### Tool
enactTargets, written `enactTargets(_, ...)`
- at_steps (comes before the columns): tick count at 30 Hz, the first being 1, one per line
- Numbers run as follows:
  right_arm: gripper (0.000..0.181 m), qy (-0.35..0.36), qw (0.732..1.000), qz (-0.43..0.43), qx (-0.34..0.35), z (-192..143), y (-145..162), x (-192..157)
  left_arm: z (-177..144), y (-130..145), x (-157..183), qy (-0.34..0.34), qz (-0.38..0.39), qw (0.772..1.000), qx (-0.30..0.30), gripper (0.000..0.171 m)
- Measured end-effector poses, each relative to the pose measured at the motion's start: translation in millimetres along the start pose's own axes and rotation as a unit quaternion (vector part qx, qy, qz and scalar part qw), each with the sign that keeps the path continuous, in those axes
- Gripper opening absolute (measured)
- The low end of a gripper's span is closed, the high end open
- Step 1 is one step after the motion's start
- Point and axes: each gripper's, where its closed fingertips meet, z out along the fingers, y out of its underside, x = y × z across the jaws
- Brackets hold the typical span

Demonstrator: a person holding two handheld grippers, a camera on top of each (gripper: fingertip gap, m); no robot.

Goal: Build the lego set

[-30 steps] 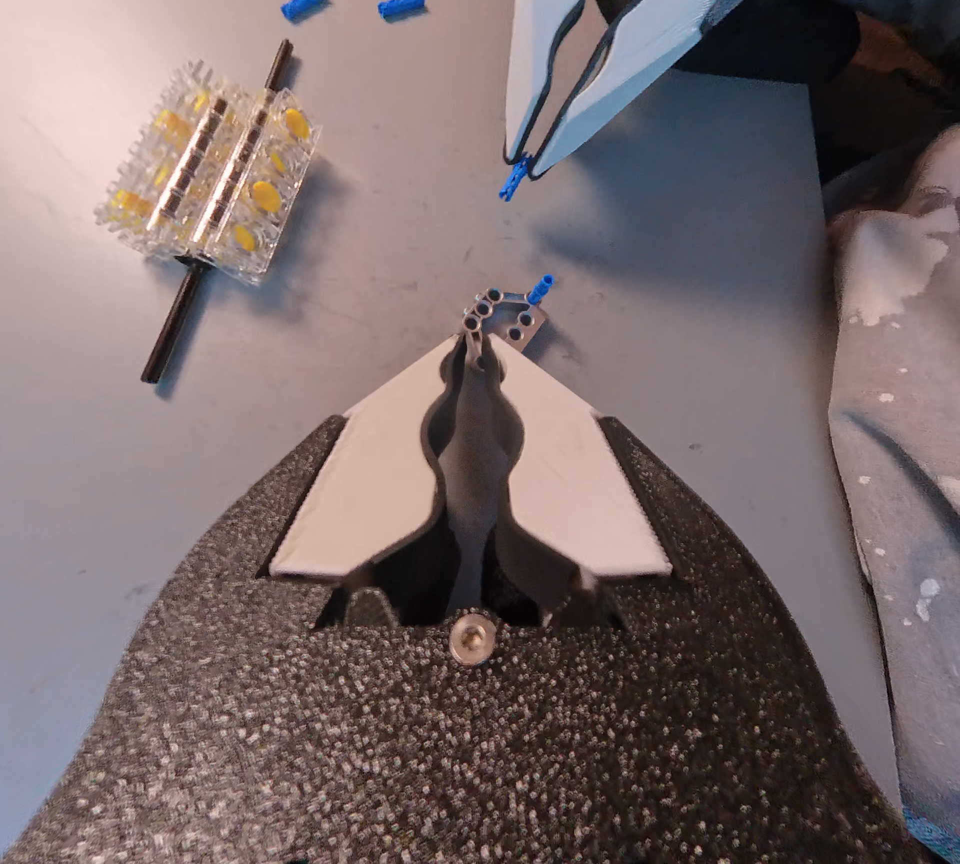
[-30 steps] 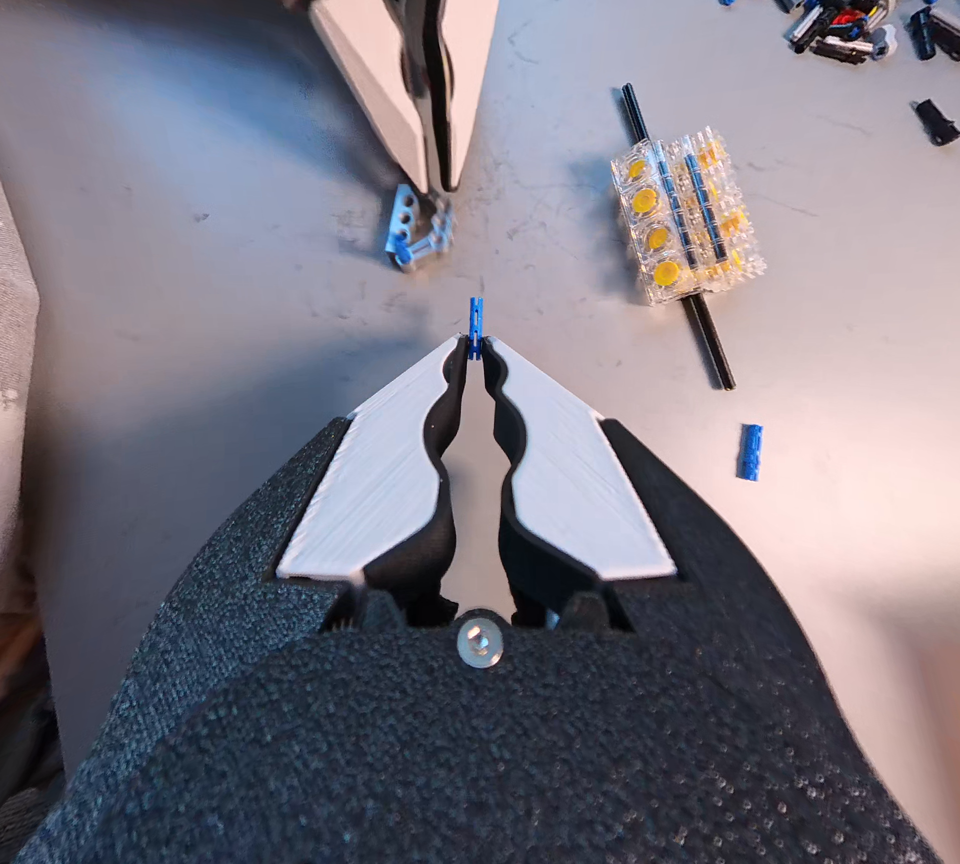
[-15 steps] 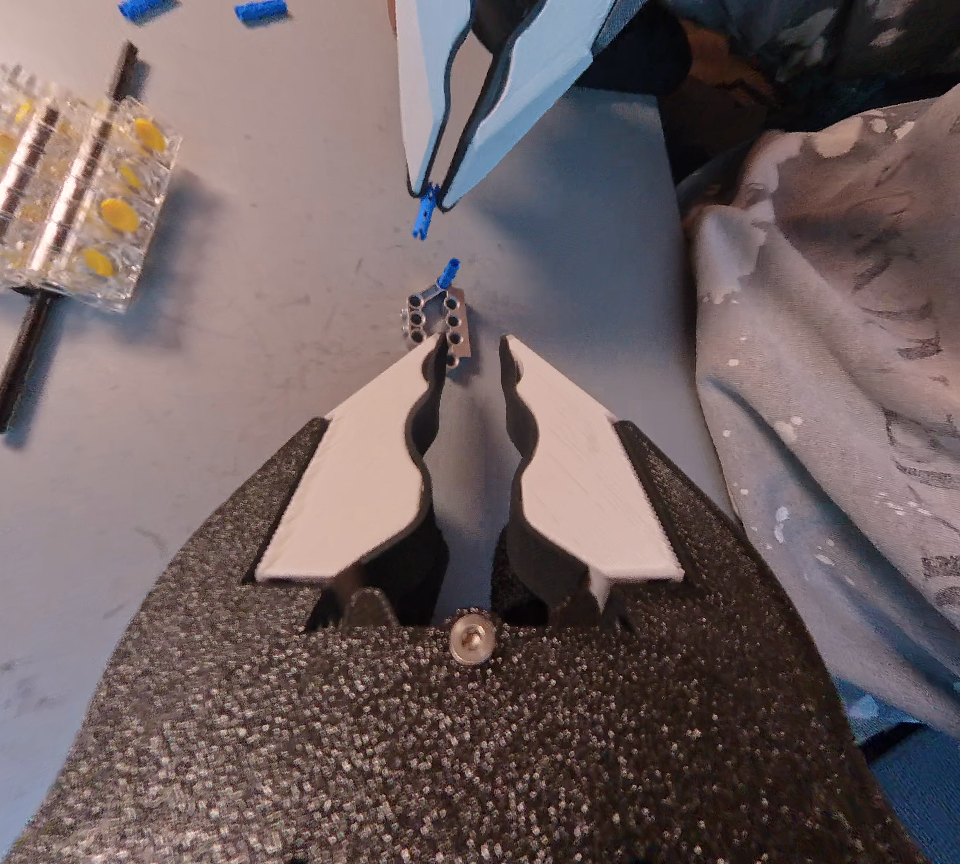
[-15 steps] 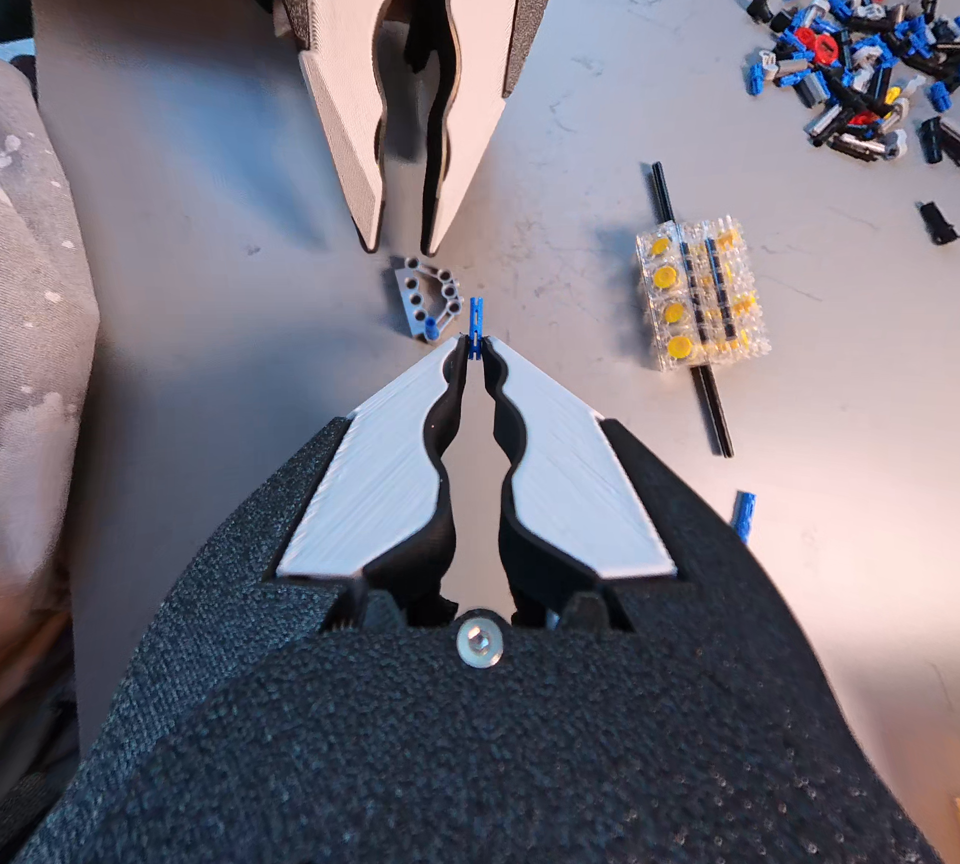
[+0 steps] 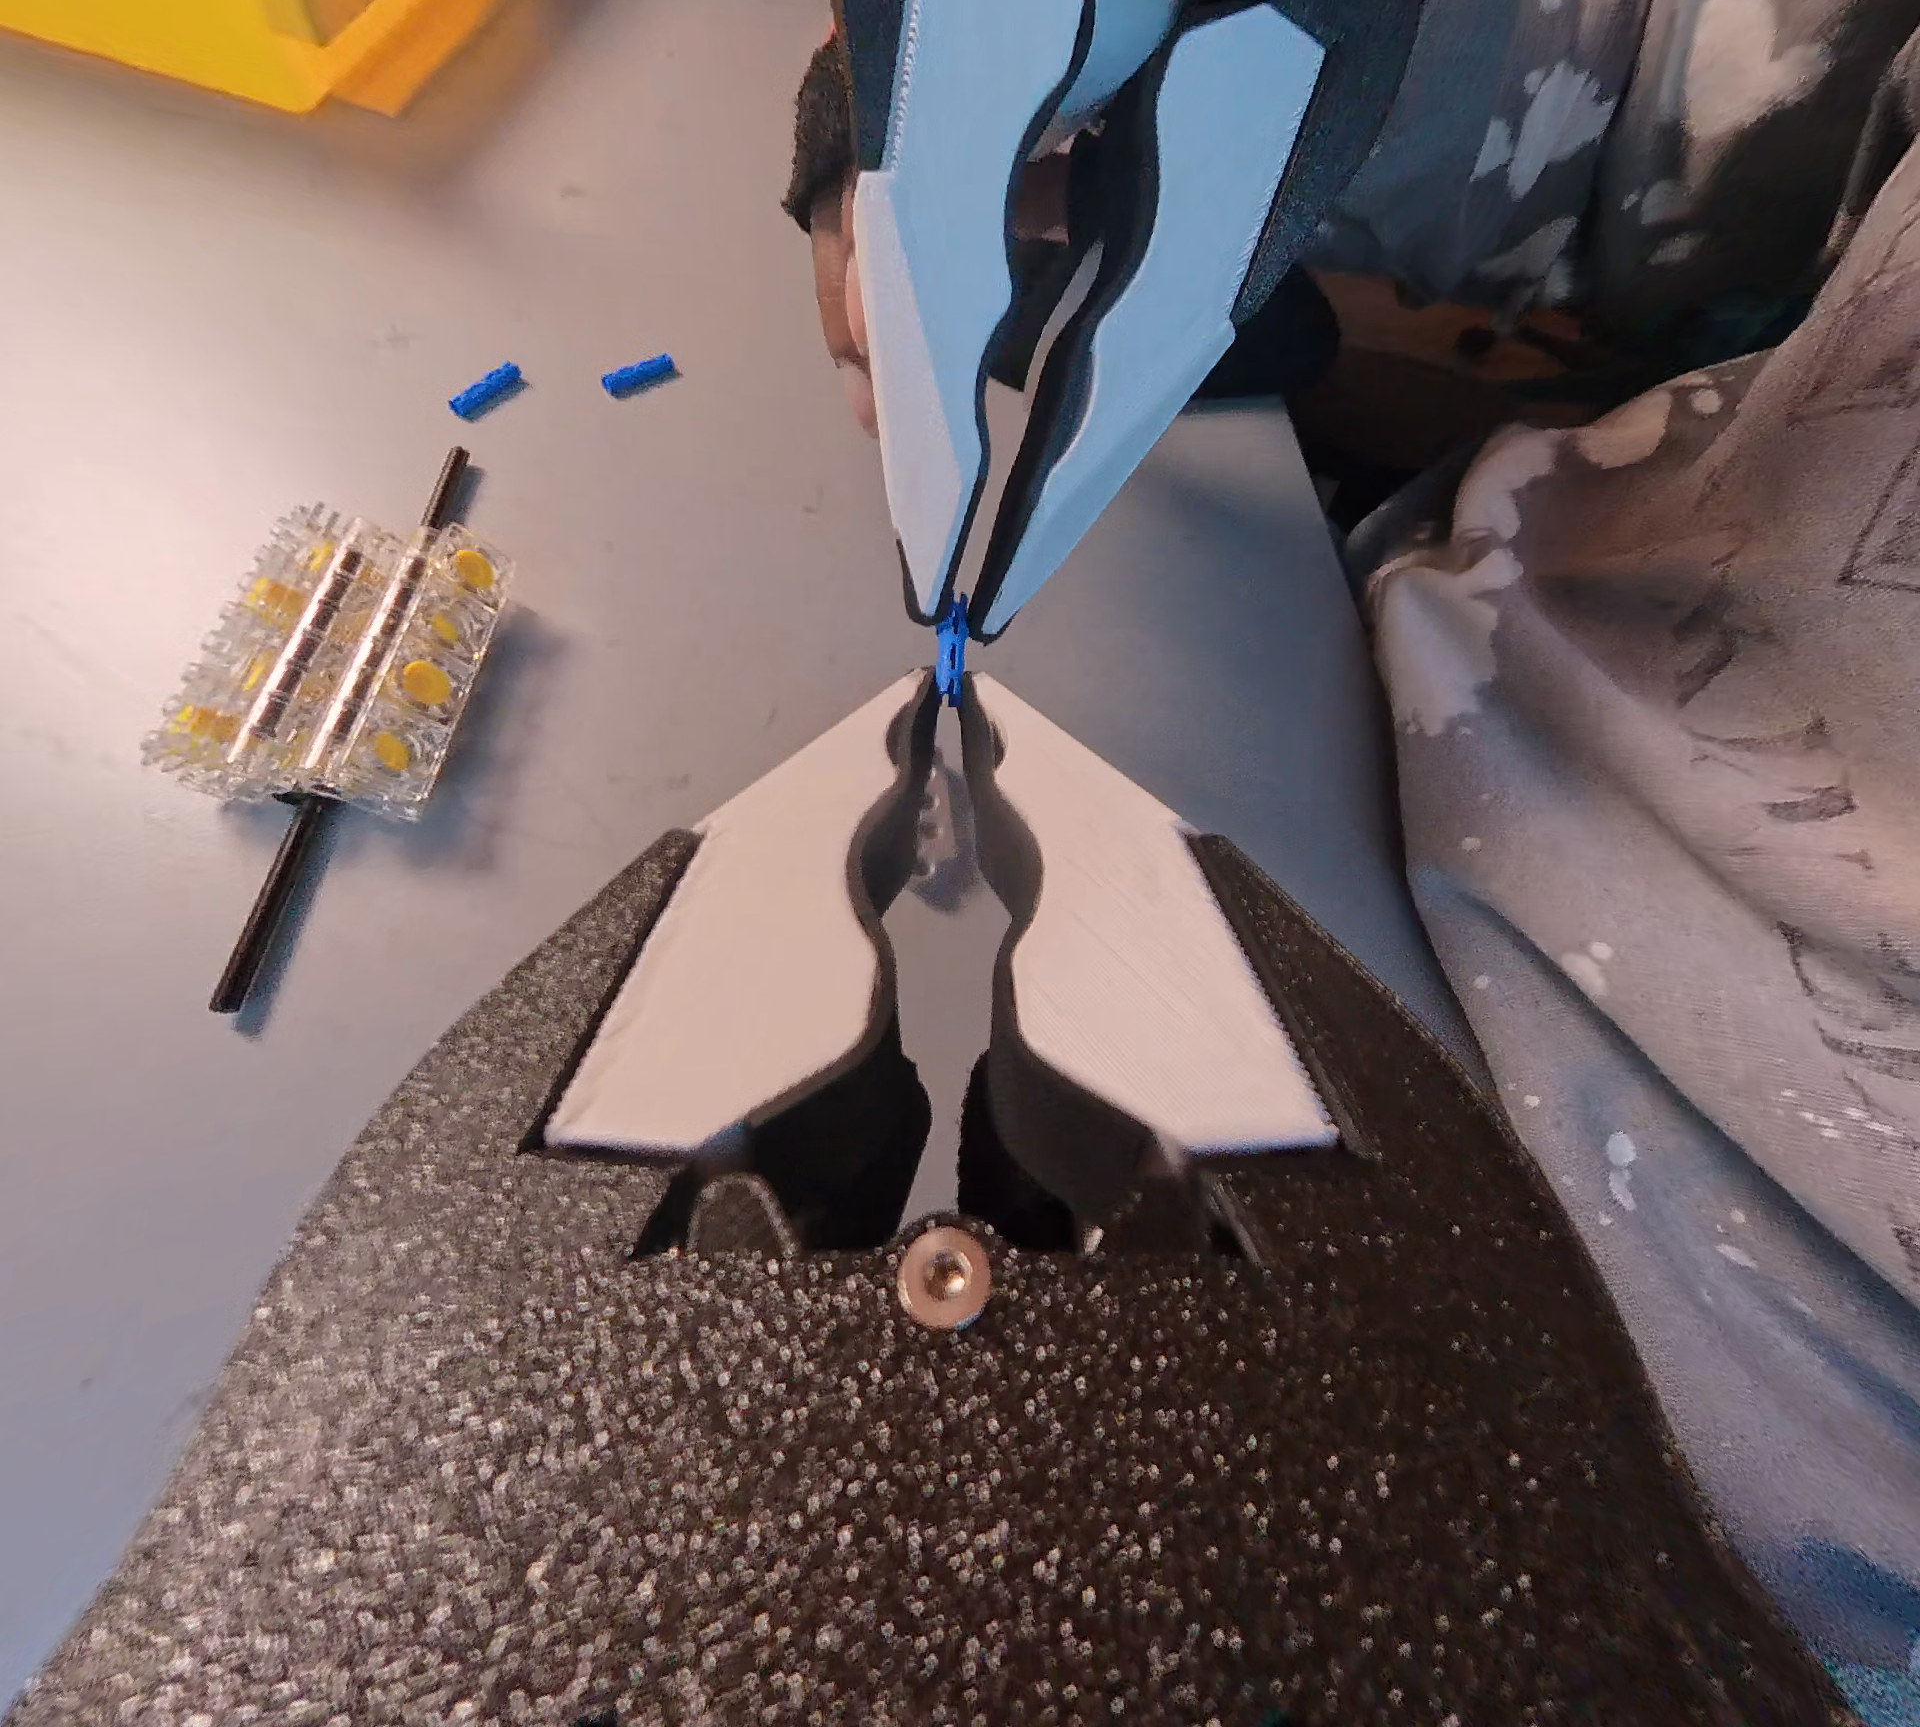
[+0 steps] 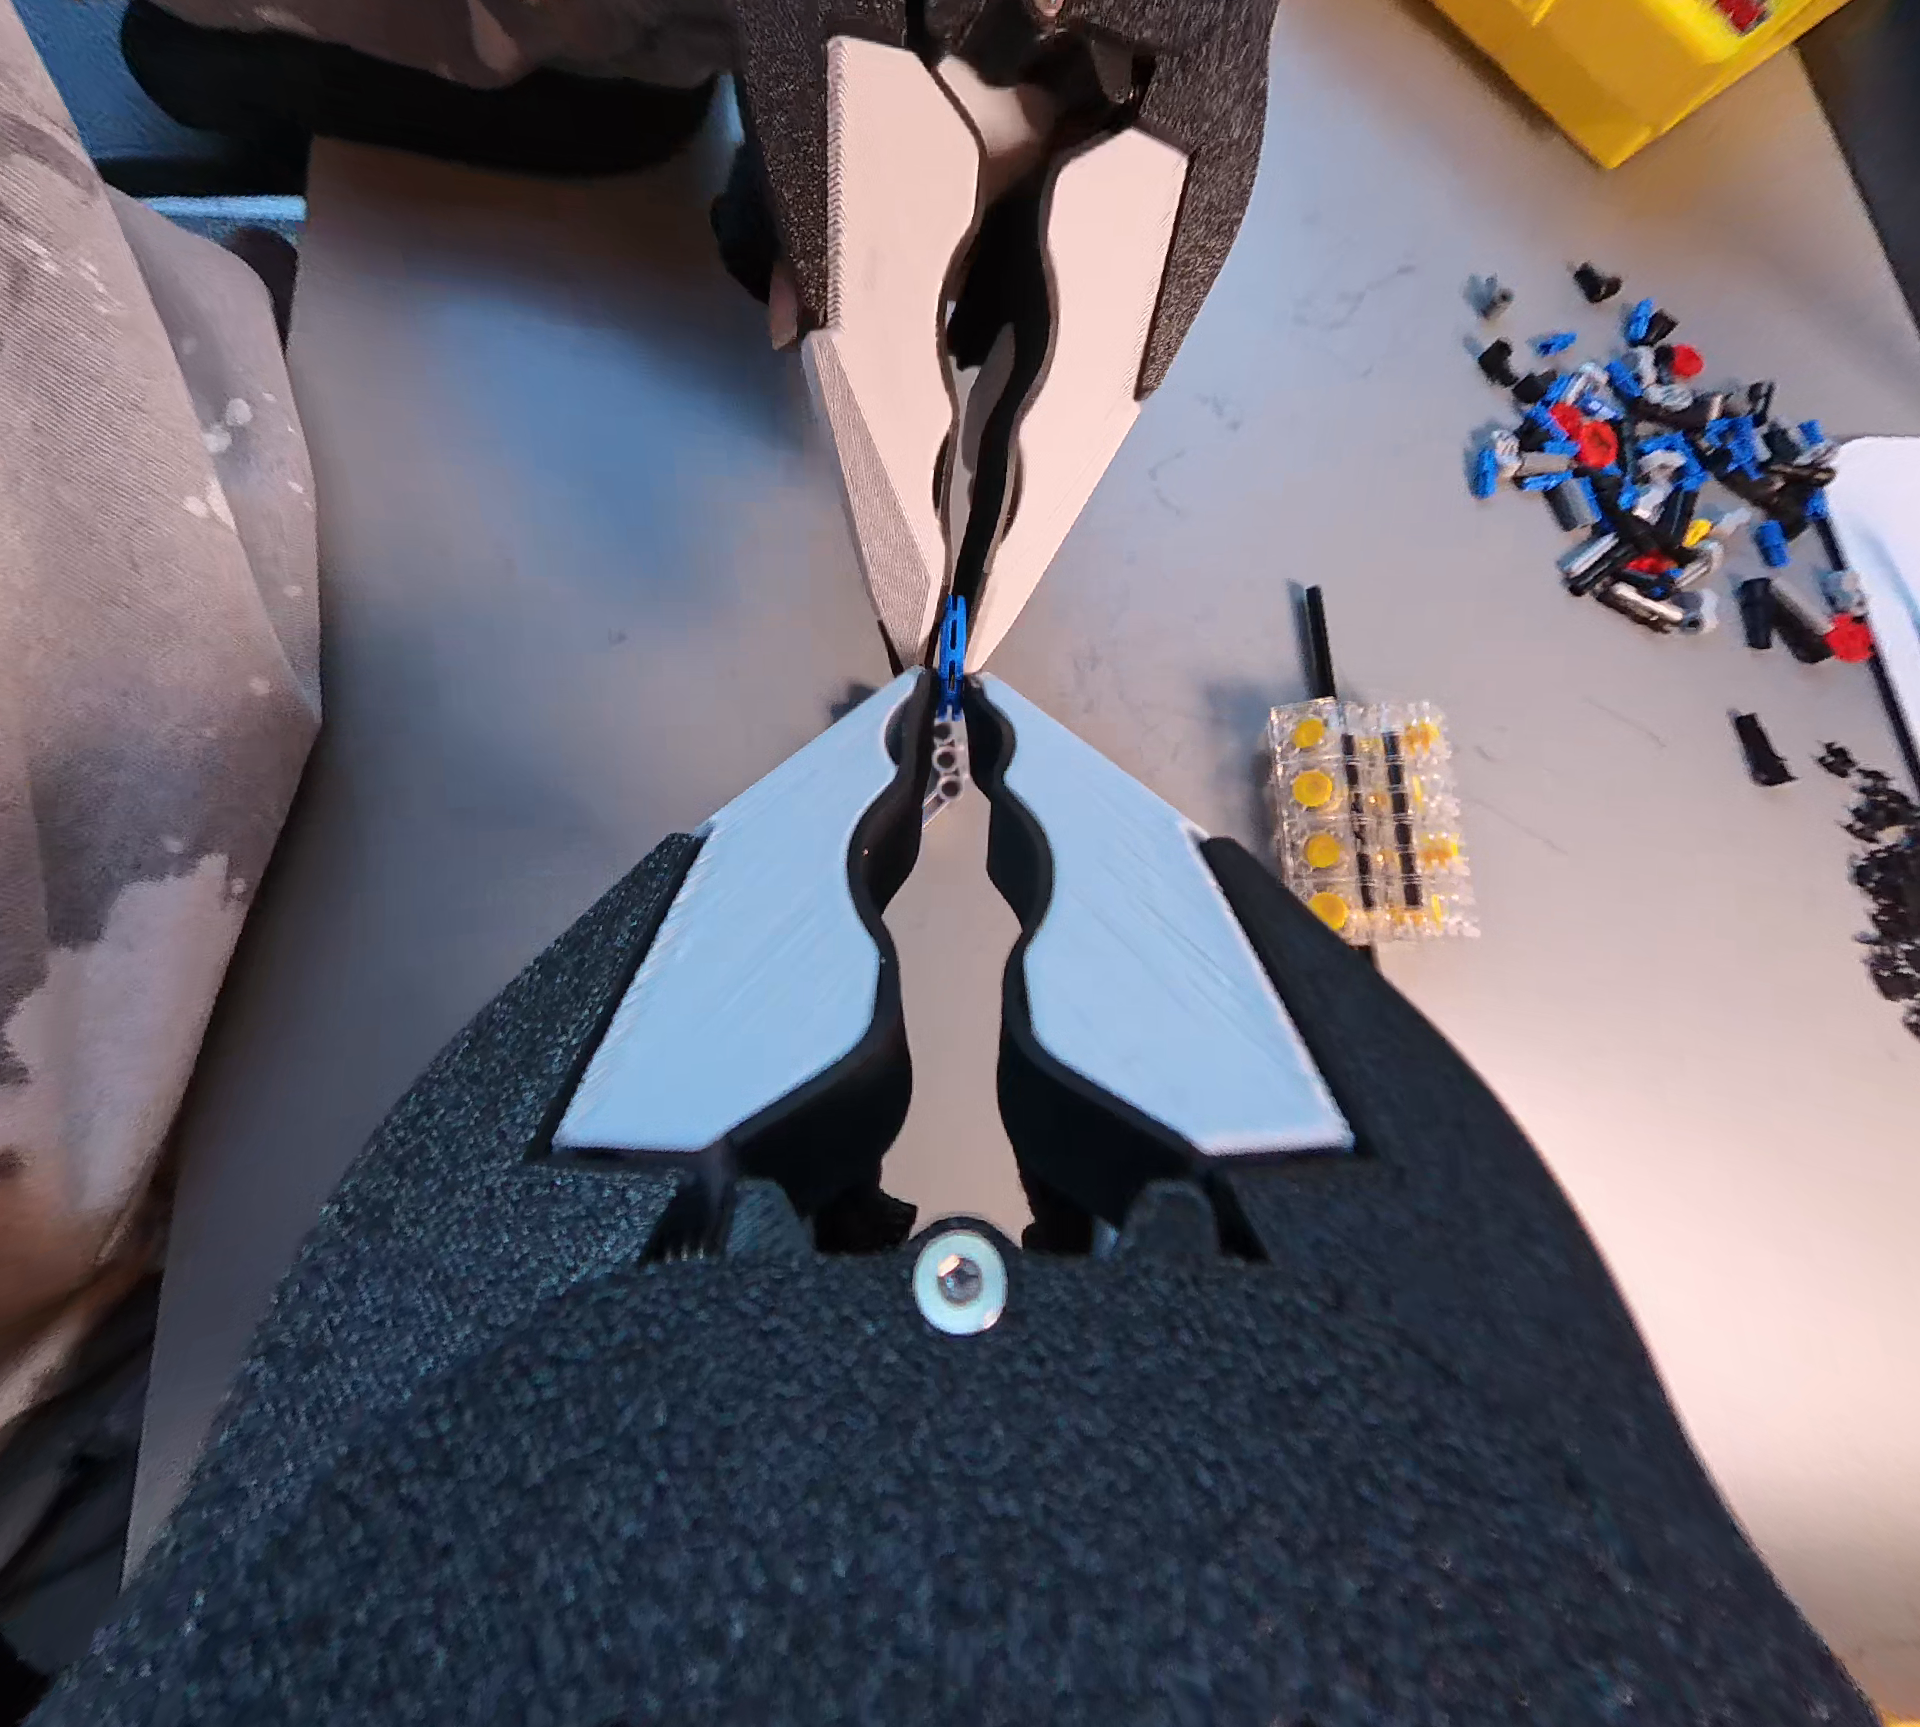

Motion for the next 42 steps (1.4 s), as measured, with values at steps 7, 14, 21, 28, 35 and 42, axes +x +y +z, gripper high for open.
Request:
enactTargets(7, 0.003, 0.025, 0.993, 0.008, 0.119, -24.6, -27.7, 2.0, -13.4, -31.0, 12.9, 0.061, -0.023, 0.992, 0.105, 0.002)
enactTargets(14, 0.003, 0.036, 0.989, 0.002, 0.14, -30.9, -30.9, 0.0, -13.4, -35.9, 16.9, 0.079, -0.034, 0.988, 0.125, 0.002)
enactTargets(21, 0.003, 0.034, 0.995, -0.015, 0.089, -23.7, -17.1, -0.7, -9.7, -27.6, 12.0, 0.062, -0.029, 0.992, 0.103, 0.005)
enactTargets(28, 0.003, 0.036, 0.994, -0.013, 0.106, -26.8, -21.6, 0.3, -16.2, -36.9, 12.7, 0.07, -0.031, 0.988, 0.135, 0.003)
enactTargets(35, 0.01, 0.064, 0.973, -0.018, 0.223, -46.7, -55.9, -0.9, -39.8, -67.7, 27.5, 0.148, -0.063, 0.956, 0.246, 0.002)
enactTargets(42, 0.007, 0.049, 0.973, -0.046, 0.219, -49.3, -61.6, -6.2, -43.2, -70.0, 35.5, 0.179, -0.068, 0.948, 0.254, 0.002)
